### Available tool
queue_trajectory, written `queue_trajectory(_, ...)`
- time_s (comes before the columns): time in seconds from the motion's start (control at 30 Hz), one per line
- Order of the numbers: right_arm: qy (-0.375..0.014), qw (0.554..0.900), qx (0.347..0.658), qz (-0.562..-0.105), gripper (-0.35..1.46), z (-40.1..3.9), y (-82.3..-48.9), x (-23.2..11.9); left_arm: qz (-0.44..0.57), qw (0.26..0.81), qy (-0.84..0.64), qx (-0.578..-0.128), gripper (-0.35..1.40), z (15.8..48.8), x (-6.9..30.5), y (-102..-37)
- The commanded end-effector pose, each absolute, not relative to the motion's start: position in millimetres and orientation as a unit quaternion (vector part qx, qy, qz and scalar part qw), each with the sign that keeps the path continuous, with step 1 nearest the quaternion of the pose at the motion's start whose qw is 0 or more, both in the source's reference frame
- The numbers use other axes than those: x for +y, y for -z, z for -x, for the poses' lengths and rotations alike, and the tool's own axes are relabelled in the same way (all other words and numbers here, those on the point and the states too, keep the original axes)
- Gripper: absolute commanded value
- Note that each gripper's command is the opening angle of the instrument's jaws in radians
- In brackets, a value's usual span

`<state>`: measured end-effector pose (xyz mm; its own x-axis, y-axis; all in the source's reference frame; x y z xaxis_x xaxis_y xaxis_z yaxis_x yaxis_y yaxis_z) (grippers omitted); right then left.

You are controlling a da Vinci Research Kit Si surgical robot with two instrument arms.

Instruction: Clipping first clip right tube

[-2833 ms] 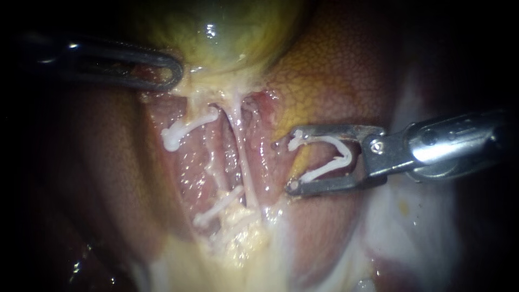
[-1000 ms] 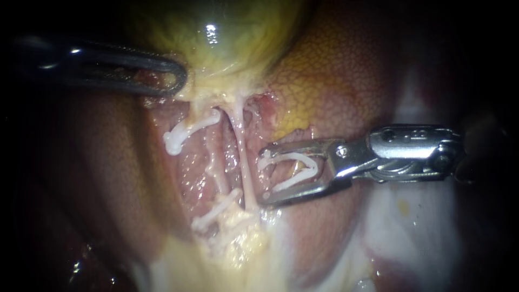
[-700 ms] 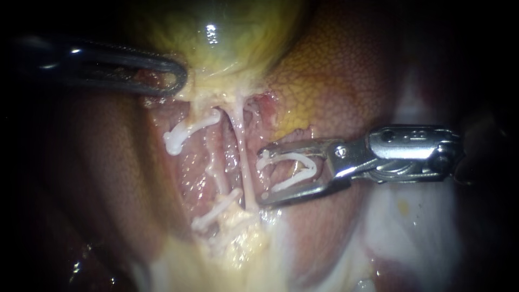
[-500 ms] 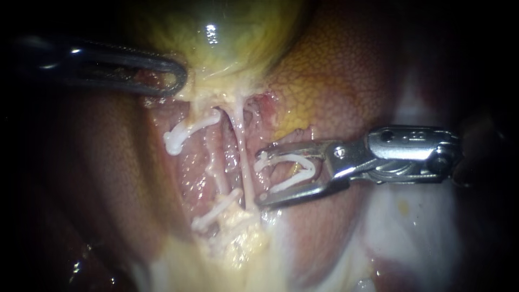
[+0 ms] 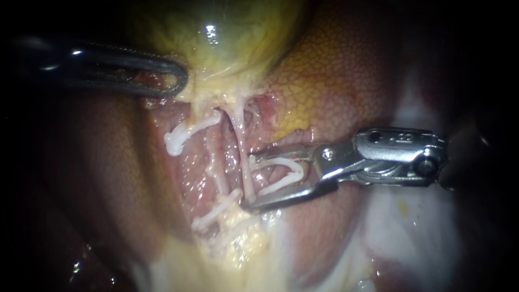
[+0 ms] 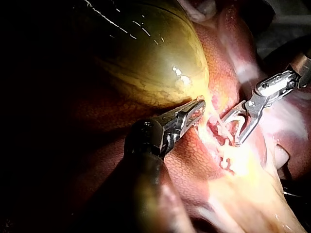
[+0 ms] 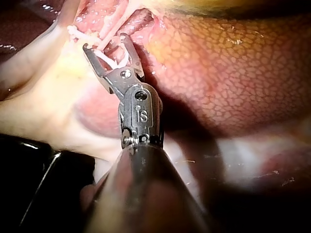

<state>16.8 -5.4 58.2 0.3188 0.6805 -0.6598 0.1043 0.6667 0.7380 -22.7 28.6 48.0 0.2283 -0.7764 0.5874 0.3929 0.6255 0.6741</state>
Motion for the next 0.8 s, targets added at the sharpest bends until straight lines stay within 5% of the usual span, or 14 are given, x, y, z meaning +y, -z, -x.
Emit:
queue_trajectory(0.03, -0.199, 0.728, 0.549, -0.360, 0.45, -16.9, -58.3, -5.5, -0.197, 0.759, 0.385, -0.487, -0.35, 22.7, 28.6, -48.0)
queue_trajectory(0.8, -0.196, 0.635, 0.594, -0.453, 0.42, -18.4, -56.8, -6.6, -0.197, 0.759, 0.385, -0.487, -0.35, 22.7, 28.6, -48.0)
